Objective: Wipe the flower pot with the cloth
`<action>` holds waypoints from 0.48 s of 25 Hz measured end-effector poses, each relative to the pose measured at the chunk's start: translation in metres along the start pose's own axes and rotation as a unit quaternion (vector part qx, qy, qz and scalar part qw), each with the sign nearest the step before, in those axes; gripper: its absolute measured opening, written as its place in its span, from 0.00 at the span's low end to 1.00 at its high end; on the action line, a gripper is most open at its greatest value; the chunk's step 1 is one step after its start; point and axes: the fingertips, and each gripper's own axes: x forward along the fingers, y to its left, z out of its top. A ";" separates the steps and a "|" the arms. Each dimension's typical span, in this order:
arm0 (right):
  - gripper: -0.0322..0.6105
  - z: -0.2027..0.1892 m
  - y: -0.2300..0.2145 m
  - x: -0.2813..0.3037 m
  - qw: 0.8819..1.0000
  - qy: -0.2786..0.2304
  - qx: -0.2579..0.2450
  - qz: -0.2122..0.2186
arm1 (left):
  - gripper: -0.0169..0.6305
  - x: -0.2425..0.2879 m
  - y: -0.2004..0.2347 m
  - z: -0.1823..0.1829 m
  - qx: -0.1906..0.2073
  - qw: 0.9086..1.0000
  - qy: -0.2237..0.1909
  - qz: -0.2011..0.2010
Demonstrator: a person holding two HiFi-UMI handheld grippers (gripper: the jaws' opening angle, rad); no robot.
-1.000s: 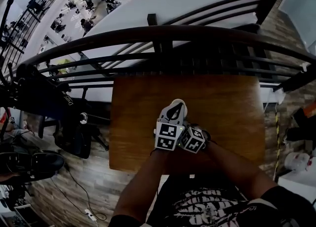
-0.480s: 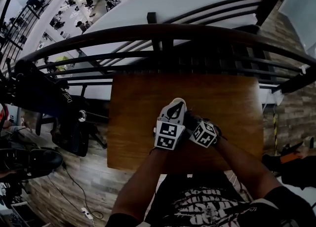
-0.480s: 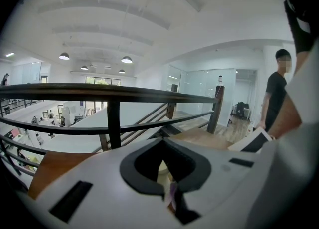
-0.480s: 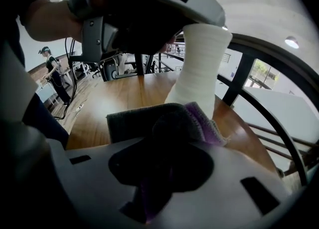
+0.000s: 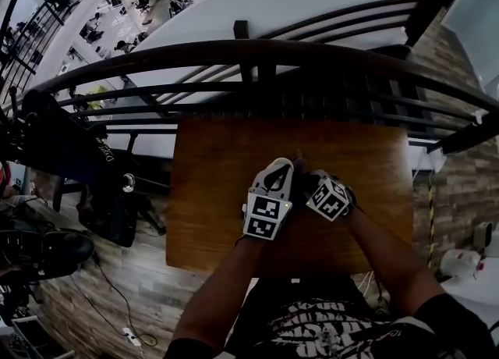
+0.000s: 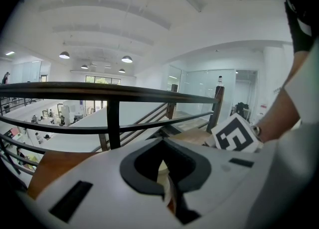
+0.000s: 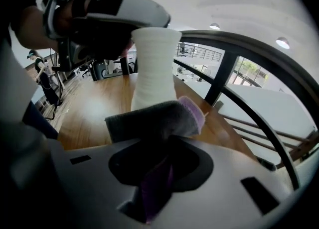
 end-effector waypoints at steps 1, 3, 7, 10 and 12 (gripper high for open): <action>0.18 0.002 -0.007 0.000 1.000 -0.002 0.006 -0.006 | 0.02 0.000 0.000 0.000 0.000 1.000 0.000 0.000; 0.18 0.008 -0.018 -0.002 1.000 -0.008 0.010 -0.014 | 0.02 0.001 -0.002 0.001 0.000 1.000 0.000 -0.001; 0.18 0.029 -0.031 0.000 0.999 -0.019 0.015 -0.026 | 0.02 -0.001 -0.001 0.002 0.000 1.000 -0.001 -0.001; 0.18 0.031 -0.028 0.002 0.999 -0.016 0.012 -0.025 | 0.02 -0.003 -0.001 0.000 -0.001 1.000 0.000 0.001; 0.18 0.024 -0.022 -0.001 1.000 -0.012 0.010 -0.018 | 0.02 -0.003 -0.002 0.001 0.000 1.000 0.000 0.001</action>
